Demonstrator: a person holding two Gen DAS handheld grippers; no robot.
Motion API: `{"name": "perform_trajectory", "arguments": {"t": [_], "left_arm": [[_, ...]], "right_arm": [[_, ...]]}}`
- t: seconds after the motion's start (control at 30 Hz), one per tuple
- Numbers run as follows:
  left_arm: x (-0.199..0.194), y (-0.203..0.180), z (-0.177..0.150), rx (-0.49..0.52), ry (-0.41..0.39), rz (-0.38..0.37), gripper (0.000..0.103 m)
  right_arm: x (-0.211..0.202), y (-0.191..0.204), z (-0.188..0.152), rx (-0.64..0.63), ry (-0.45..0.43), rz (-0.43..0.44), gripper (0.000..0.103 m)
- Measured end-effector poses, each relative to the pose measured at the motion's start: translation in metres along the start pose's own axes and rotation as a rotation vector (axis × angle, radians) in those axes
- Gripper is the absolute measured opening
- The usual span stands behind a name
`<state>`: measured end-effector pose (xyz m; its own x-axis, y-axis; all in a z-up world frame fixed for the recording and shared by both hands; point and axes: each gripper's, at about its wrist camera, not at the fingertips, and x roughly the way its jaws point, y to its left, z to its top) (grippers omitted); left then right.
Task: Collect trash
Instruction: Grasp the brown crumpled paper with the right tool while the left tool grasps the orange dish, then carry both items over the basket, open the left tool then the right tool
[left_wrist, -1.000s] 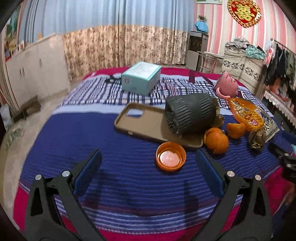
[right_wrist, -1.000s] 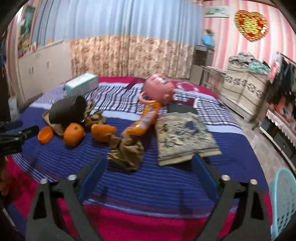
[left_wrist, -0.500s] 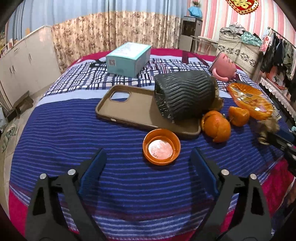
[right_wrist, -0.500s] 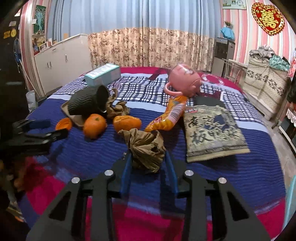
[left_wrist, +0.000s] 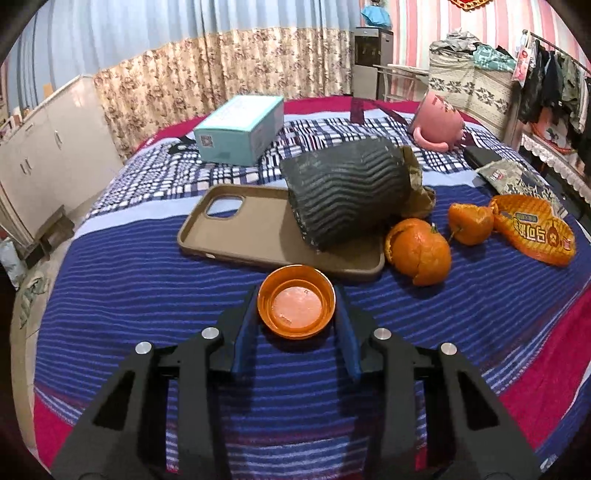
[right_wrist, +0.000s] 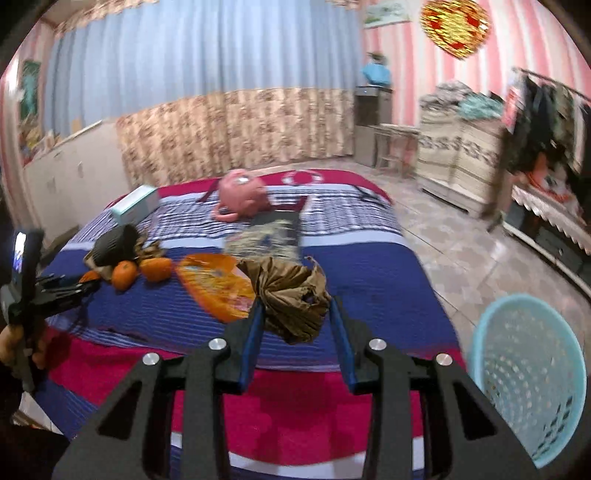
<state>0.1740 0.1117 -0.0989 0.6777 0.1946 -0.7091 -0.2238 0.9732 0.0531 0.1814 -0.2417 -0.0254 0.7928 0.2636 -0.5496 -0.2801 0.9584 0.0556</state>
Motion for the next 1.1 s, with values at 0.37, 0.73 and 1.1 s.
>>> {"name": "perform_trajectory", "arguments": {"t": [0.37, 0.73, 1.1], "left_arm": [[-0.044, -0.069, 0.033, 0.052, -0.163, -0.066, 0.039], [-0.081, -0.229, 0.059, 0.190, -0.295, -0.297, 0.039], [-0.096, -0.382, 0.043, 0.364, -0.298, -0.502, 0.039]], "right_arm": [[-0.020, -0.075, -0.008, 0.122, -0.041, -0.141, 0.036], [-0.055, -0.147, -0.022, 0.213, -0.121, -0.413, 0.036], [-0.074, -0.220, -0.045, 0.307, -0.104, -0.568, 0.036]]}}
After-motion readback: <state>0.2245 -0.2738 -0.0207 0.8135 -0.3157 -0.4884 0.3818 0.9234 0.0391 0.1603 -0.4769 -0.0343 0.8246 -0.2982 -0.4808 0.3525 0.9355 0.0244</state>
